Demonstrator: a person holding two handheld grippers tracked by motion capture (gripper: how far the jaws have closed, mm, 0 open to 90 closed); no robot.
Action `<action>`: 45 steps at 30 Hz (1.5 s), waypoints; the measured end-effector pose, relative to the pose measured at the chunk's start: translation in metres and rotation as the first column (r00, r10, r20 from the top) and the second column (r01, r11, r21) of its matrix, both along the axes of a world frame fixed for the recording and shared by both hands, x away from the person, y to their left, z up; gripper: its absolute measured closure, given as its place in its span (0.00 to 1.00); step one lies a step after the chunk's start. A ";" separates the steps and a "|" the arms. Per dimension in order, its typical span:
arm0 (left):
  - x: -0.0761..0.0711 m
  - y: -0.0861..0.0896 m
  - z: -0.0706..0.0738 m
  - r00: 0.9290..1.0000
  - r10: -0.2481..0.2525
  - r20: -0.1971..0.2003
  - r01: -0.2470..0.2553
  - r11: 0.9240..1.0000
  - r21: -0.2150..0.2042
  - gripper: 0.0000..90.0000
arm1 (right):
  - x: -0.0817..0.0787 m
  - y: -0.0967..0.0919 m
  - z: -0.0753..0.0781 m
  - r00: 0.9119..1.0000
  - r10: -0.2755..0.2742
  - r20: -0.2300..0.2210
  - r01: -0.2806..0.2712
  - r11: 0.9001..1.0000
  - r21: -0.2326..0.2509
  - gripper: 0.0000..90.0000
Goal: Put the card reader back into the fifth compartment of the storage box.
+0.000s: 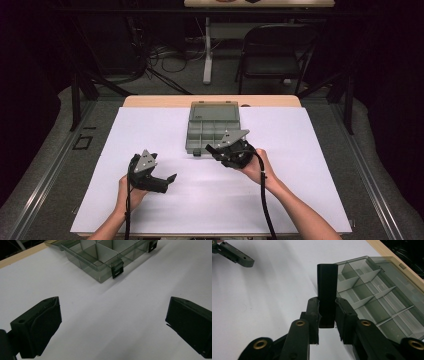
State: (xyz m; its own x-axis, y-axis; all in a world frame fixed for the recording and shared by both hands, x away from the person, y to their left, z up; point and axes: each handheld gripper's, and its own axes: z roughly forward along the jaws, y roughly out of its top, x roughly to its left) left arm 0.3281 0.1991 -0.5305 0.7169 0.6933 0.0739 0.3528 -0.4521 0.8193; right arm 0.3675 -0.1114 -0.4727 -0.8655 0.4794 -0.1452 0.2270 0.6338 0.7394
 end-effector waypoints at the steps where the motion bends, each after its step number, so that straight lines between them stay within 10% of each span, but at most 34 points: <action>1: 0.000 0.000 0.000 1.000 0.003 -0.002 -0.003 1.000 -0.003 0.00 | 0.001 0.001 0.001 1.000 0.001 0.002 -0.001 1.000 -0.002 0.82; 45: 0.001 -0.001 -0.001 1.000 0.000 0.000 0.000 1.000 0.003 0.00 | 0.036 0.029 0.008 0.999 -0.018 -0.043 0.016 0.998 -0.055 0.82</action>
